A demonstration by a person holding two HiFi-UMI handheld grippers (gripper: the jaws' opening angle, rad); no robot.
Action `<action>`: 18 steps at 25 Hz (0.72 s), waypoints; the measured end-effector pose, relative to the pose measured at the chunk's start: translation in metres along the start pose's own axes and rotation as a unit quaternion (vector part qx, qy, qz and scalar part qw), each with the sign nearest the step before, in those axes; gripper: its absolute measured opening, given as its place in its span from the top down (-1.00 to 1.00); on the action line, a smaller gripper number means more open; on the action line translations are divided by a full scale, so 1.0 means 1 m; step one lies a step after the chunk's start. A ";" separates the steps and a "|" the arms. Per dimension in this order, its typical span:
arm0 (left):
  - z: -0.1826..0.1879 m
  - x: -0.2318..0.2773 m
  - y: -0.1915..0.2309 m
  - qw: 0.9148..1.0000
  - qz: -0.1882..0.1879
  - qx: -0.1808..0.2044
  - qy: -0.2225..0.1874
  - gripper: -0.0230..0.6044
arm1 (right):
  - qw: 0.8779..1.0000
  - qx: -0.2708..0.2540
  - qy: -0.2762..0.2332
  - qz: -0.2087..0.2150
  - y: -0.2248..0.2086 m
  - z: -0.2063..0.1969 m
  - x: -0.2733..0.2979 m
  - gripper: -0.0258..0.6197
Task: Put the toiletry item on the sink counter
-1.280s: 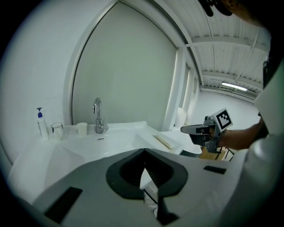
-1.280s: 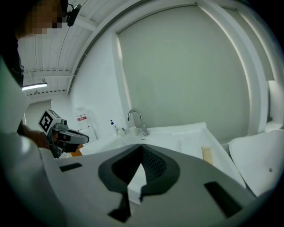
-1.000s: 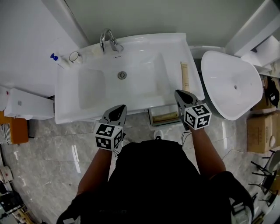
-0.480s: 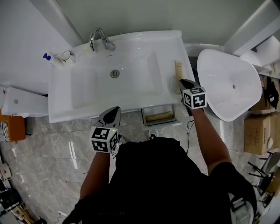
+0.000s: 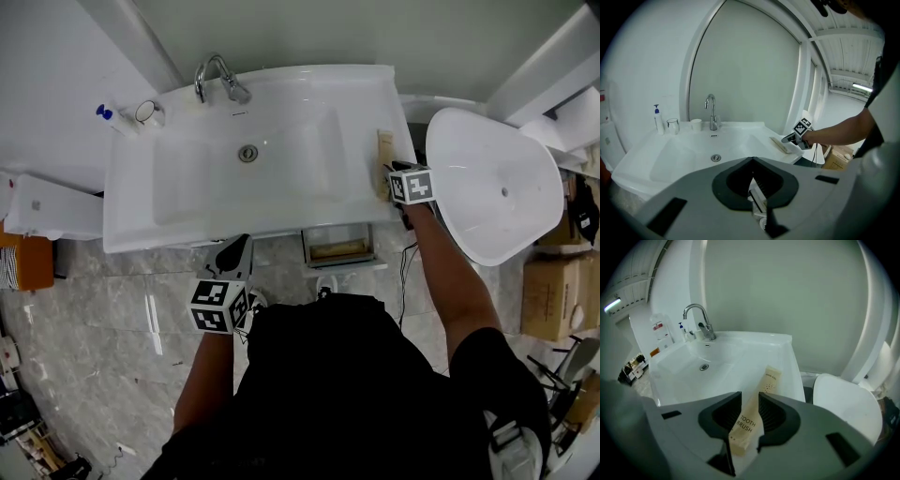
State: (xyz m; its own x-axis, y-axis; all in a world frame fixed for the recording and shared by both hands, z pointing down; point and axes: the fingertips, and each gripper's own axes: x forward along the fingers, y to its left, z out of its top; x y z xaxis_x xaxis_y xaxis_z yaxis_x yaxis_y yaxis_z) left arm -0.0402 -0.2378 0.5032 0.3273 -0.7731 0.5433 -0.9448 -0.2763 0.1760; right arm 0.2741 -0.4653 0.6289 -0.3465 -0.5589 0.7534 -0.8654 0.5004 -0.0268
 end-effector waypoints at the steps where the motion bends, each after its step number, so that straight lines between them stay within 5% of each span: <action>1: -0.001 -0.001 0.000 1.000 0.002 -0.001 -0.001 0.94 | 1.000 0.007 0.006 0.001 -0.002 -0.001 0.005 0.61; 9: -0.010 -0.014 0.001 1.000 0.014 -0.012 0.001 0.94 | 0.991 0.129 0.035 0.005 -0.021 -0.007 0.031 0.44; 18: -0.018 -0.027 0.009 1.000 0.024 -0.018 0.003 0.94 | 0.983 0.168 0.072 -0.004 -0.029 -0.021 0.042 0.44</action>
State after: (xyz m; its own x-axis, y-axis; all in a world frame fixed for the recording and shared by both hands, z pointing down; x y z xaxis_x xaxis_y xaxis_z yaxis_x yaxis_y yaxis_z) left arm -0.0578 -0.2090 0.5046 0.2822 -0.7813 0.5567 -0.9592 -0.2186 0.1794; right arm 0.2925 -0.4896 0.6752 -0.3045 -0.4507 0.8391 -0.9473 0.2354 -0.2173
